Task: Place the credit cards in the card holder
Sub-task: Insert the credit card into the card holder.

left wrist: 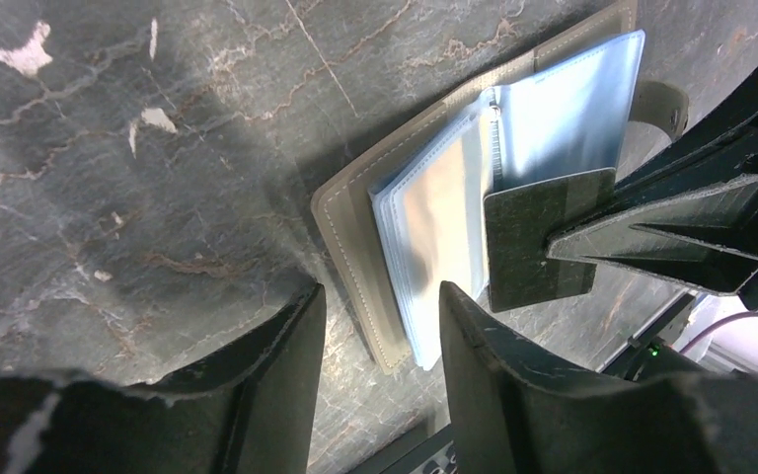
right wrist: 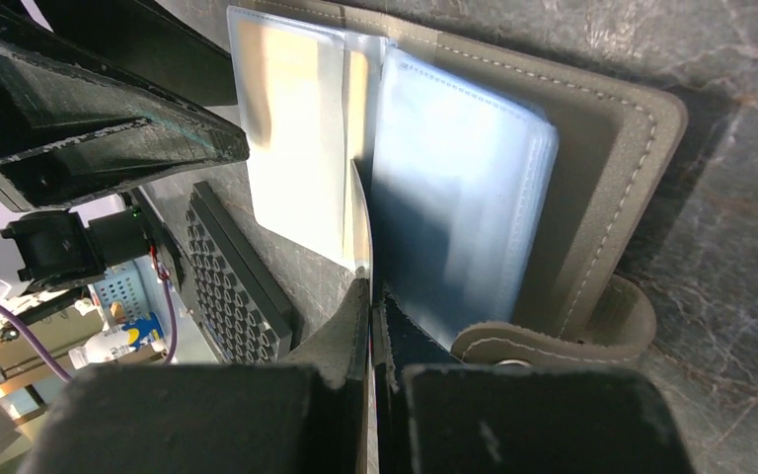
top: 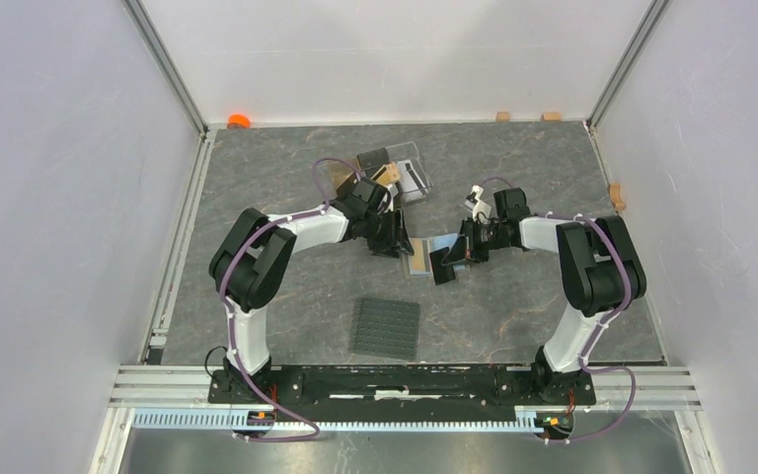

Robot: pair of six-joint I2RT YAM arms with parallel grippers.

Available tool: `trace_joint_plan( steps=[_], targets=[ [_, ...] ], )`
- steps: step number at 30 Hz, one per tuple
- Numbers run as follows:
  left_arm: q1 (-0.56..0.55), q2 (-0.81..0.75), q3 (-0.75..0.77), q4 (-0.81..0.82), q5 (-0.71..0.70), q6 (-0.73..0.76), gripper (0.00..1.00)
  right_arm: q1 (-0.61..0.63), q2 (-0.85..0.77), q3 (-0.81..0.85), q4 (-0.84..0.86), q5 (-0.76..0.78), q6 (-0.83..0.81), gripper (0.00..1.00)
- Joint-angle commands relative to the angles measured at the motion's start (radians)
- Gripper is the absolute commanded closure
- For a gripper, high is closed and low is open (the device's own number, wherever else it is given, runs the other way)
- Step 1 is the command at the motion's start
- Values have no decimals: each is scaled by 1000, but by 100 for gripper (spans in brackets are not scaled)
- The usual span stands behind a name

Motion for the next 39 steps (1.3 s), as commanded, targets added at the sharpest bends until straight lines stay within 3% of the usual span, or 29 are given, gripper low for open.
trace_joint_plan(
  steps=[1,13,39],
  targets=[
    [-2,33,31,14,-36,48,49,-3,39,40,3,24,12,100],
    [-8,83,51,-38,-87,141,64,-2,92,103,6,36,37,100],
    [-13,73,36,-39,-81,145,68,30,120,35,207,139,123,100]
  ],
)
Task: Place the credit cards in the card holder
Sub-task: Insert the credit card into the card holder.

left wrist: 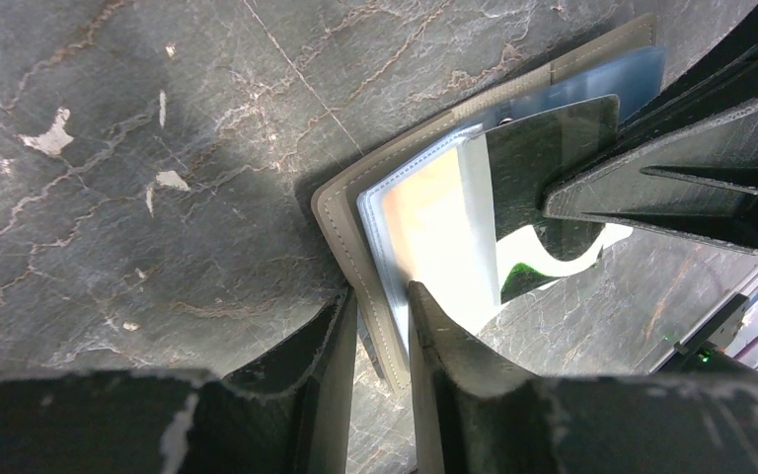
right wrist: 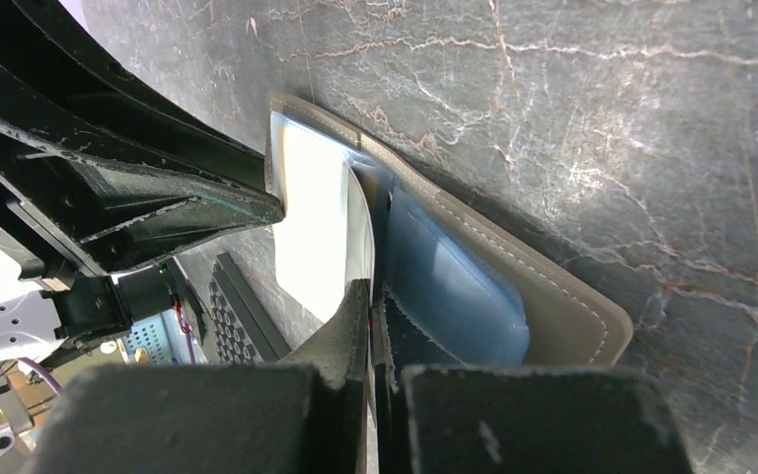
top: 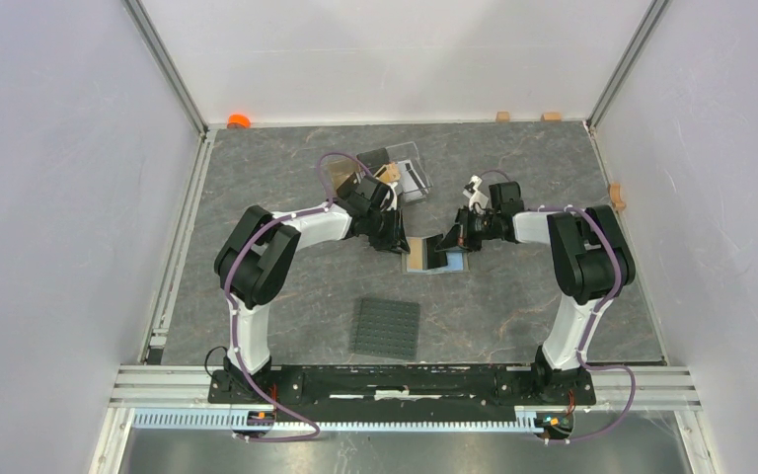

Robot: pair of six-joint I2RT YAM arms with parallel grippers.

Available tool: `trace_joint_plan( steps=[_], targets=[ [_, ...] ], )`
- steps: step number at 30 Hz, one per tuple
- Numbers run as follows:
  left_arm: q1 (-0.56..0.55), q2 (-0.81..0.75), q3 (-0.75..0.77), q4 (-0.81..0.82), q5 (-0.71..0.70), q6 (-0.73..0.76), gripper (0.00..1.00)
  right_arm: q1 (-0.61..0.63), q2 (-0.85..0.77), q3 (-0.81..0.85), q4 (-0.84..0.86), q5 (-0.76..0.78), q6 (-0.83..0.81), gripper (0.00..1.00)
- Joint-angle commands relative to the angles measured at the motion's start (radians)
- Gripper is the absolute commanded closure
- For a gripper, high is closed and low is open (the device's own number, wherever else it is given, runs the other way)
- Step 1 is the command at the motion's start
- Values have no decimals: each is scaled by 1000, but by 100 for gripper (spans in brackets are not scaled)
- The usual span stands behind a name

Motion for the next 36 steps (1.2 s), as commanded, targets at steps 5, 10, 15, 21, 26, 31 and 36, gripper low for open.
trace_joint_plan(
  steps=[5,10,15,21,26,31,36],
  targets=[
    [-13,26,-13,-28,-42,35,68,44,9,-88,91,116,7,100],
    [-15,19,-27,-3,-23,17,69,81,-7,-116,118,145,30,96],
    [-15,-2,-43,1,-41,16,69,93,-56,-103,99,182,25,86],
    [-15,-56,-66,0,-53,-2,65,92,-159,-64,-25,258,-44,70],
    [-15,-126,-80,4,-58,-17,59,94,-240,-41,-108,302,-102,55],
    [-15,-170,-97,30,-29,-40,54,96,-290,-46,-144,315,-137,43],
    [-16,-148,-126,100,22,-85,53,102,-335,-55,-192,376,-167,36]
  ],
)
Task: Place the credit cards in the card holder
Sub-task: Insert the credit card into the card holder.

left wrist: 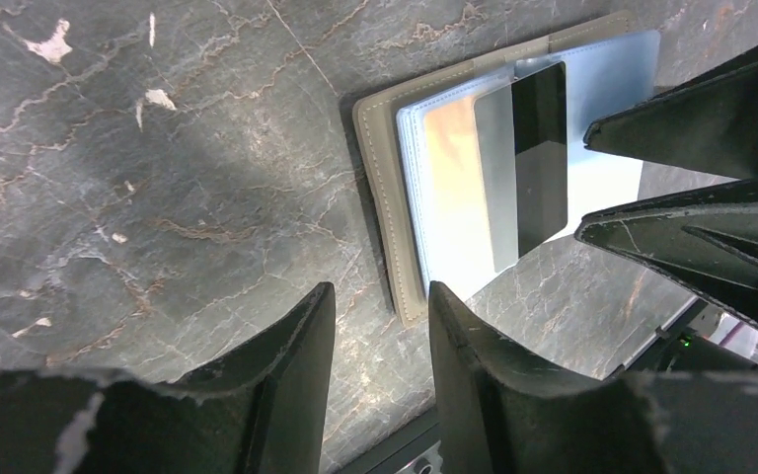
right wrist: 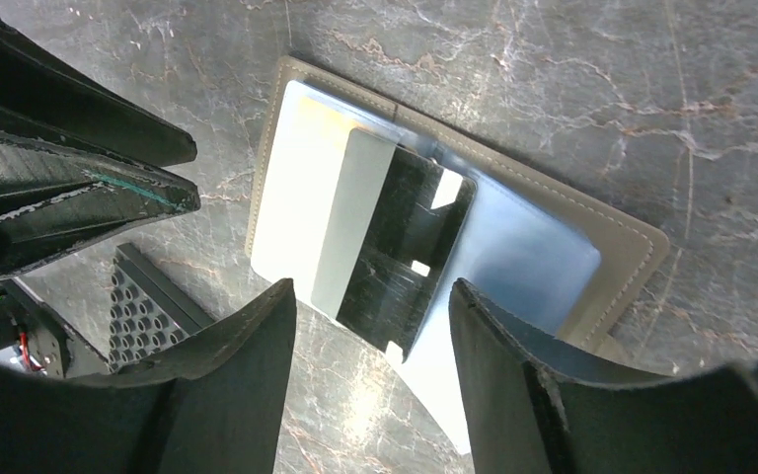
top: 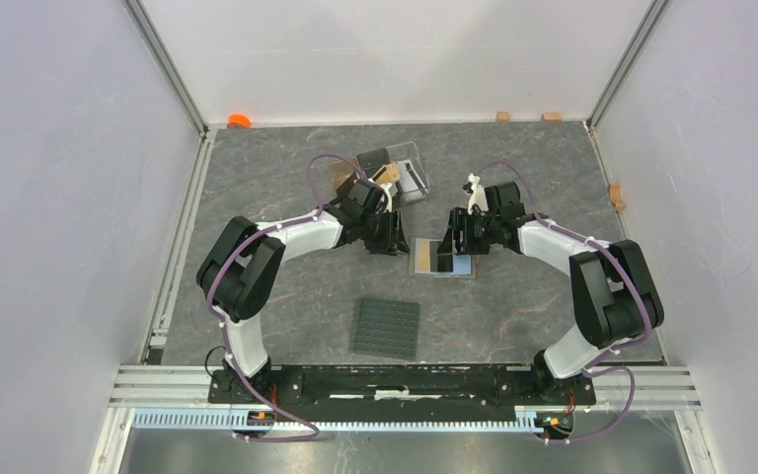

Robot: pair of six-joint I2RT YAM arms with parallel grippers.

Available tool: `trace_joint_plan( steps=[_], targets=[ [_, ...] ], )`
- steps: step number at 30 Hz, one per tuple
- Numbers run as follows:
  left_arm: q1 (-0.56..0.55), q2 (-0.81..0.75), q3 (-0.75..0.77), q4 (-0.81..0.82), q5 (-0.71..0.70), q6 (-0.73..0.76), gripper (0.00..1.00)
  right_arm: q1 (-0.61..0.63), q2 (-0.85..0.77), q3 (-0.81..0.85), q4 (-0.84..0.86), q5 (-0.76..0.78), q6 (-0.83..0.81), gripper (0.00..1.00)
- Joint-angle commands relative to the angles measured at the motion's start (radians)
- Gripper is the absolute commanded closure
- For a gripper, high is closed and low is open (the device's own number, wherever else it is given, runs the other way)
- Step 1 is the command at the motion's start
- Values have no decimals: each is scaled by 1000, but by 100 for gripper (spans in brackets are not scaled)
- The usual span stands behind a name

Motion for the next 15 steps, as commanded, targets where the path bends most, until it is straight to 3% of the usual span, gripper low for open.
trace_joint_plan(
  steps=[1,4,15],
  targets=[
    [-5,-7,-21,72,46,-61,53,8,-59,21,-51,61,-48,36],
    [-5,19,-24,92,57,-68,54,11,-60,0,-46,50,-32,37],
    [-5,87,-29,110,49,-64,74,64,-6,-11,-19,66,17,42]
  ],
)
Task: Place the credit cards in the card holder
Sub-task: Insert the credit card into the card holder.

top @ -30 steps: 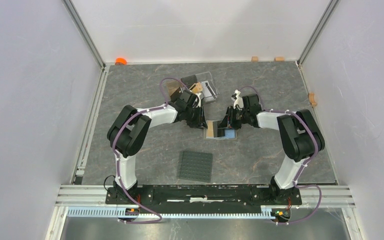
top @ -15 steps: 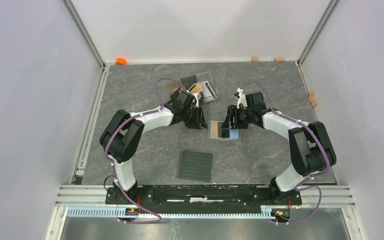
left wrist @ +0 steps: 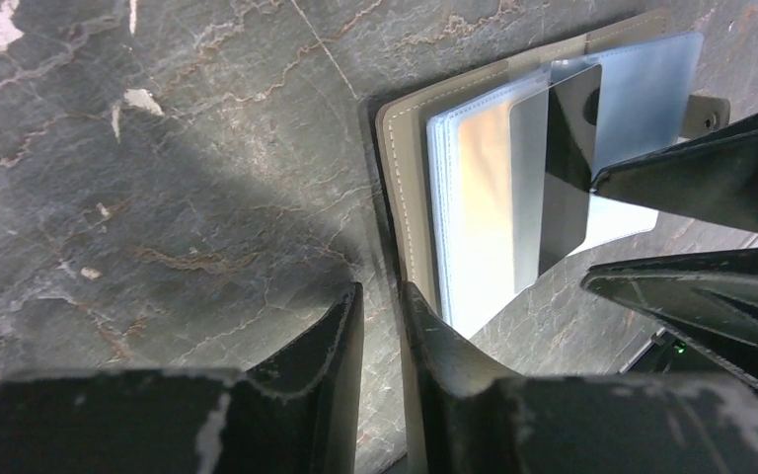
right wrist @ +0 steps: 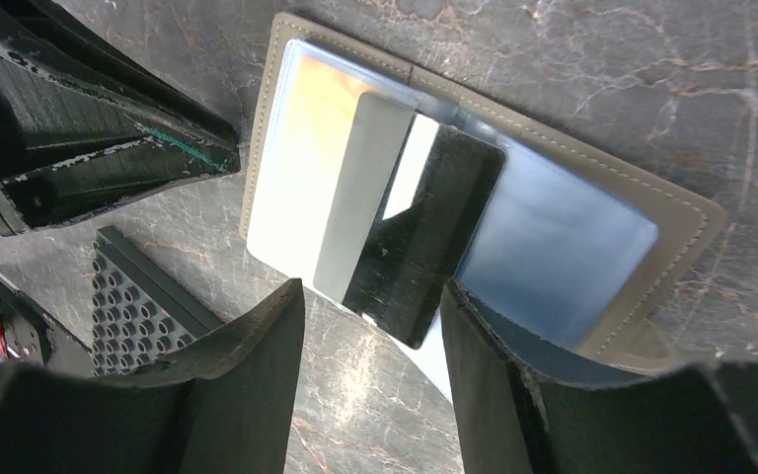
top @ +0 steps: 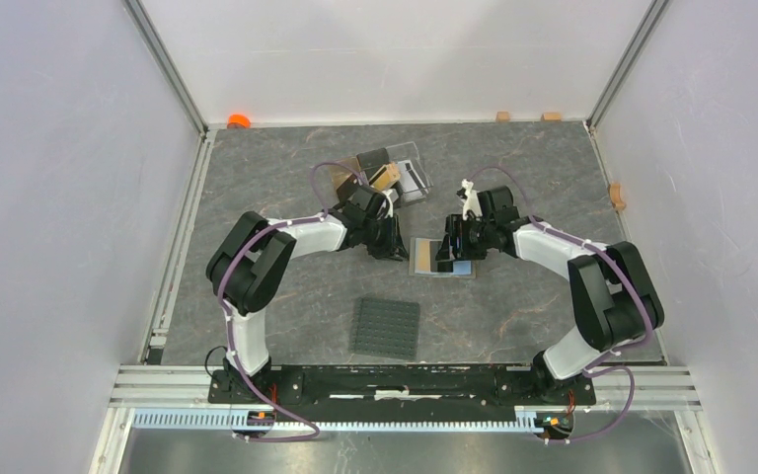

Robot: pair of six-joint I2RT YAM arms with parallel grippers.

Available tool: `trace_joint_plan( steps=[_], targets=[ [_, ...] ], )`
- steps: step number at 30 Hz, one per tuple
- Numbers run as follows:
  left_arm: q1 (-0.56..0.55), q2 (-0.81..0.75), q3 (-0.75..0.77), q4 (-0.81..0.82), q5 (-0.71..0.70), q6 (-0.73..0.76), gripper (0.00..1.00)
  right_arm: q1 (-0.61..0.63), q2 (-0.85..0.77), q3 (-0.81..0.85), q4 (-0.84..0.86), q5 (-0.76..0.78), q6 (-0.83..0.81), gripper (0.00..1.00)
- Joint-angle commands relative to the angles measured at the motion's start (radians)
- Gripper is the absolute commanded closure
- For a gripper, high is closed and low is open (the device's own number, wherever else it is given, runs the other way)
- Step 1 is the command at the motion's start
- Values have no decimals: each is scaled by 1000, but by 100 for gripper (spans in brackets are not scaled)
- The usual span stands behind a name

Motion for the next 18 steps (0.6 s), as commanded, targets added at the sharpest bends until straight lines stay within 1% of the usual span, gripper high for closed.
trace_joint_plan(
  steps=[1,5,18],
  targets=[
    [-5,27,-5,40,13,-14,75,25,22,4,24,16,30,43],
    [-5,36,-8,58,30,-15,81,47,37,19,47,12,49,44],
    [-24,50,-16,106,73,-34,85,91,69,35,137,-18,79,47]
  ],
)
